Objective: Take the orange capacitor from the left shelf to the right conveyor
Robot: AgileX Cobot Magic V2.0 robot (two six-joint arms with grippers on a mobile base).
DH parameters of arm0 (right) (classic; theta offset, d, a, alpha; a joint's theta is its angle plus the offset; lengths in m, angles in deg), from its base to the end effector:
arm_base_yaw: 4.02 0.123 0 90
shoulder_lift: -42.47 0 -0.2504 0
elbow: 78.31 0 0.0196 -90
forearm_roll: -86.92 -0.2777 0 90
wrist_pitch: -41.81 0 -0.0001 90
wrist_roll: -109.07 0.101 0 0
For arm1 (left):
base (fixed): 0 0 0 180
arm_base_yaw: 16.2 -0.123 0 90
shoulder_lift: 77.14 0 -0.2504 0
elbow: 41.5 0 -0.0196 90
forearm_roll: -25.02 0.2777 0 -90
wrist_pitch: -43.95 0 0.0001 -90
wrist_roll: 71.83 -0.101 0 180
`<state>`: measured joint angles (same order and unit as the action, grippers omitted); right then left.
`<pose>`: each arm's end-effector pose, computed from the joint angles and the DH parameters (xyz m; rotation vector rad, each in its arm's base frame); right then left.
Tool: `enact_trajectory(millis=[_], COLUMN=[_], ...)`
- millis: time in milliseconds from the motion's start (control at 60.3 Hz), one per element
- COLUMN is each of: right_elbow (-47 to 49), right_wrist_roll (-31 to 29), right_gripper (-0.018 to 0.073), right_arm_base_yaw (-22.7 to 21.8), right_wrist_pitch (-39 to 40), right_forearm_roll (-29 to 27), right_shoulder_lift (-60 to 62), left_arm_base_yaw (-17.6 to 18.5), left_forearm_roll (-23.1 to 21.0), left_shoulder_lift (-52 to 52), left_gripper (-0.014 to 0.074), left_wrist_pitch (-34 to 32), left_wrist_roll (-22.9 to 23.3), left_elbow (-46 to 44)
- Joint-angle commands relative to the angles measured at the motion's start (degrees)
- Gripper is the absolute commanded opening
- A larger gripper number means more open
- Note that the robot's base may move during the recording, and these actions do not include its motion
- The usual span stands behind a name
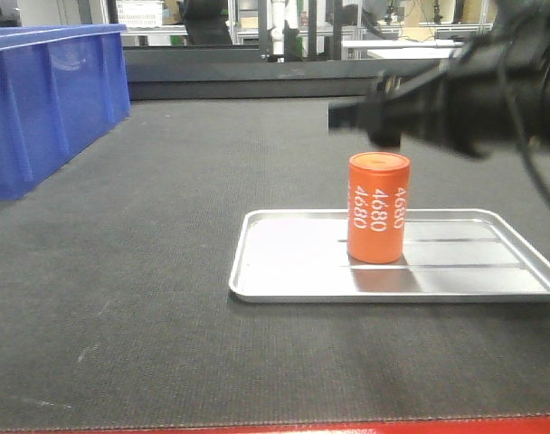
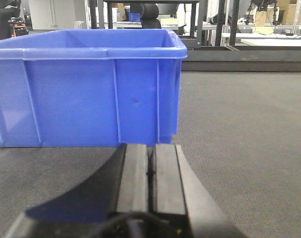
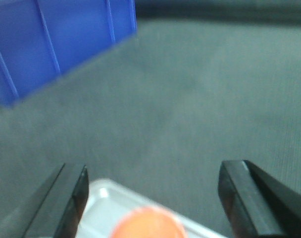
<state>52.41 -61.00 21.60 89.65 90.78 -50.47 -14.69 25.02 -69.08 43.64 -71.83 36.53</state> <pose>0.2674 0.1338 0.1577 -0.3034 1.6424 0.4782 0.1285 -0.0034 0.2039 0.0197 1.4970 -0.0212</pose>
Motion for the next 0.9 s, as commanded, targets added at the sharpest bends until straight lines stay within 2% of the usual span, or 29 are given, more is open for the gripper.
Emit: enact_trajectory(millis=[0, 66, 100, 149, 249, 315, 381, 713, 796, 879], right_elbow=[1.6, 1.6, 1.6, 1.6, 1.6, 1.6, 1.6, 1.6, 1.6, 1.6], right_wrist_roll=[2.5, 5.5, 7.1, 9.0, 9.1, 9.1, 9.1, 9.0, 9.0, 9.1], right_gripper=[0.0624, 0.0589, 0.0539, 0.0372, 0.0026, 0.0092, 0.0113, 0.0108, 0.0044, 0.0057], right_arm_base_yaw=[-0.2, -0.2, -0.2, -0.2, -0.2, -0.3, -0.3, -0.4, -2.5, -5.8], right_wrist_pitch=[4.0, -0.4, -3.4, -8.9, -17.3, -21.7, -24.5, -24.8, -25.1, -27.9], right_forearm_roll=[0.4, 0.4, 0.4, 0.4, 0.4, 0.4, 0.4, 0.4, 0.4, 0.4], right_shoulder_lift=[6.4, 10.9, 13.4, 17.3, 24.4, 28.3, 31.0, 32.7, 33.7, 38.1], left_arm_base_yaw=[-0.1, -0.1, -0.1, -0.1, -0.1, -0.1, -0.1, -0.1, -0.1, -0.1], left_forearm_roll=[-0.3, -0.3, -0.3, -0.3, -0.3, -0.3, -0.3, -0.3, 0.0, -0.3], left_shoulder_lift=[0.6, 0.6, 0.6, 0.6, 0.6, 0.6, 0.6, 0.6, 0.6, 0.6], left_gripper=[-0.0105, -0.0105, -0.0105, -0.0105, -0.0105, -0.0105, -0.0105, -0.0105, -0.0105, -0.0105], left_wrist_pitch=[-4.8, -4.8, -4.8, -4.8, -4.8, -4.8, -4.8, -4.8, -4.8, -4.8], left_wrist_roll=[0.0, 0.0, 0.0, 0.0, 0.0, 0.0, 0.0, 0.0, 0.0, 0.0], left_elbow=[-0.4, -0.4, -0.4, -0.4, -0.4, -0.4, -0.4, -0.4, -0.4, -0.4])
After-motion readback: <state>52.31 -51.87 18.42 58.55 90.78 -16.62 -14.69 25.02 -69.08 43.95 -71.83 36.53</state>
